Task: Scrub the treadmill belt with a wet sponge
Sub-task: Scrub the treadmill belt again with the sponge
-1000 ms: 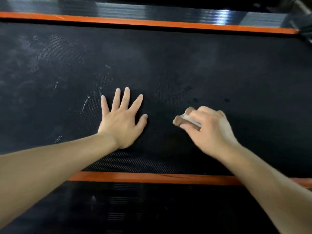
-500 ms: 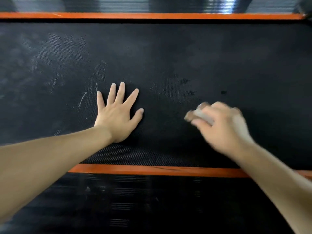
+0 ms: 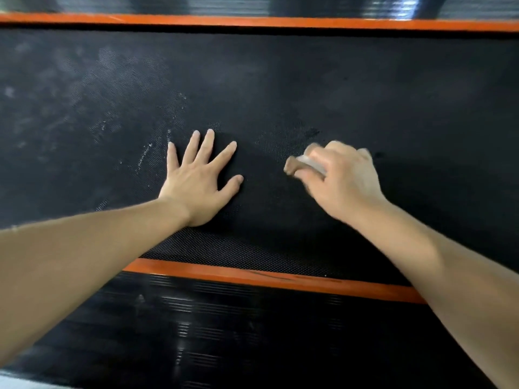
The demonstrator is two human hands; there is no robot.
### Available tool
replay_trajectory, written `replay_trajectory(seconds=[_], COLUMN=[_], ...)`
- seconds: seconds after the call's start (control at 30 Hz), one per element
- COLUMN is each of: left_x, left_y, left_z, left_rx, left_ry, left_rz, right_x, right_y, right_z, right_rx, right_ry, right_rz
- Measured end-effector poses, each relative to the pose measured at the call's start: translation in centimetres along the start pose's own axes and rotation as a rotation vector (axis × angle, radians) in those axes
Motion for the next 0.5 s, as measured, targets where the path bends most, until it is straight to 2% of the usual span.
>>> replay_trajectory(seconds=[0.13,0.17,0.27,0.37,0.4,0.5], left_x=[-0.1,0.0,0.4,0.4,0.5,0.4], left_y=[0.0,0.1,-0.2,-0.1,-0.2,-0.2], left_z=[0.0,-0.1,-0.3,-0.5,-0.5,-0.7], left_rx=[-0.003,-0.001,-0.007,-0.016,-0.017,0.007], left_ry=[0.005,0.008,0.006,-0.005,-0.010,-0.009], left_rz=[-0.018,-0.018,-0.022,-0.029,-0.025,-0.045], right_x=[-3.9,-3.1,0.9,0.5,-0.4,-3.7], right_y=[-3.7,-3.5,-0.6,-0.3,-1.4,-3.7], right_z=[0.2,-0.2,-0.8,-0.5,-0.5,0.0], right_rx=[-0.080,-0.065,-0.006,0.053,0.021,-0.079], right_ry=[0.117,0.091,-0.093,-0.043,0.007,0.092], right_rz=[-0.299,-0.292,-0.090,-0.034,-0.069,-0.388])
Point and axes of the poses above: each hand's wrist, its own y-axis away from the middle knuckle, its own z-axis out of the back of the hand, x = y × z, the point moved 5 cm from there along -y, towards the middle knuckle, and after that the axes turned 7 degrees about -x, right-handed, at the moved point
